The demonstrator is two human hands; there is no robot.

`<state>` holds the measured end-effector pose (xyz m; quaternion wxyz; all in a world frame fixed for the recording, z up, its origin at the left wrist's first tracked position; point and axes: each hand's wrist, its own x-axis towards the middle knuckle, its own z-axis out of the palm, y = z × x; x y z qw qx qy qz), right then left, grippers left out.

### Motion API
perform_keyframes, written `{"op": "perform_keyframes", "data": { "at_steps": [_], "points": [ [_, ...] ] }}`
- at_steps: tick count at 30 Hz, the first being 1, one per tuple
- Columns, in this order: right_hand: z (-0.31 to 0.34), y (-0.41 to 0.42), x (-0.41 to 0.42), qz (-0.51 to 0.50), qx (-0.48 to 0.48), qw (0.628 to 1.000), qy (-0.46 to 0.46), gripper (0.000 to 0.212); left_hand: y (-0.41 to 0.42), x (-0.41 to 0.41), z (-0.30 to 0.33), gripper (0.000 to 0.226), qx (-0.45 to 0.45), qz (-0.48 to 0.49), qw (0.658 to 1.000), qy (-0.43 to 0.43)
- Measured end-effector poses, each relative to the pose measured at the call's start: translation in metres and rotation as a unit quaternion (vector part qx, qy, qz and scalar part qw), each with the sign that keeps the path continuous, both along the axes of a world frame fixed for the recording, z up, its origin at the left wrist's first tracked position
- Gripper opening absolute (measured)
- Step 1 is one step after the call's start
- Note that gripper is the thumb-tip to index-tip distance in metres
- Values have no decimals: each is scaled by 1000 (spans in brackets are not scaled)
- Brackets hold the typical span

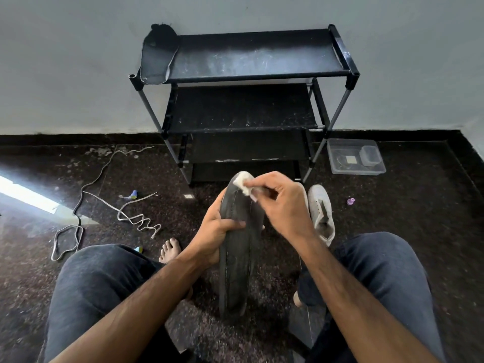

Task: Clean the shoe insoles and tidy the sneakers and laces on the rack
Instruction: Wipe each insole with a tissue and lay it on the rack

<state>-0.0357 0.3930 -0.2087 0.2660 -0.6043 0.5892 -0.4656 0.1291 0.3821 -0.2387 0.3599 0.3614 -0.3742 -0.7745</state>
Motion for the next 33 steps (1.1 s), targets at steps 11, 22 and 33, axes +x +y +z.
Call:
{"op": "perform_keyframes", "data": {
  "at_steps": [11, 22, 33],
  "points": [
    [-13, 14, 45, 90, -42, 991, 93, 21, -7, 12, 0, 80, 130, 49, 986, 93],
    [5, 20, 27, 252, 149, 953, -83, 21, -9, 13, 1, 83, 106, 71, 990, 57],
    [-6, 17, 41, 114, 3, 979, 168, 29, -9, 7, -2, 73, 140, 42, 986, 76]
  ]
}}
